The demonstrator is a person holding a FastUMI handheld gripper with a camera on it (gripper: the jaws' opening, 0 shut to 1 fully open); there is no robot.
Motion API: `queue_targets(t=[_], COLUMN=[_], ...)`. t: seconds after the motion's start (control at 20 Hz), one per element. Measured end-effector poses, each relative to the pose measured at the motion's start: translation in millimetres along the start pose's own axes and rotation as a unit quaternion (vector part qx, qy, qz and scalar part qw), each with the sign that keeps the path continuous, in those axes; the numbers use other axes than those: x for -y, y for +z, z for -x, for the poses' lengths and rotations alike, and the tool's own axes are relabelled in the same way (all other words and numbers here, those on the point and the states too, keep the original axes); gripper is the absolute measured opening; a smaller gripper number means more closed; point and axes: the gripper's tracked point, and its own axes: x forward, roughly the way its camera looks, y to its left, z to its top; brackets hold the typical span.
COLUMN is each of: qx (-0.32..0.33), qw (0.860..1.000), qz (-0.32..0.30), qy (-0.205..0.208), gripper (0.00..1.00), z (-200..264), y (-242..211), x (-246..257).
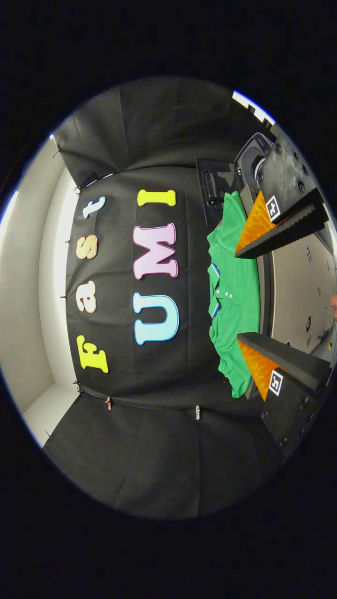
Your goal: Put the clothes into the washing machine and then close the washing machine lid.
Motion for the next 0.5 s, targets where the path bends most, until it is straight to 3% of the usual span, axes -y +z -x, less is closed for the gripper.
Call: queue_targets(t=[0.5], qx=[-0.016], qw=[1.0], qz=[-0.015], qy=[-0.014], gripper=[0.99], z=[-72.9], y=[20.2], x=[3.3])
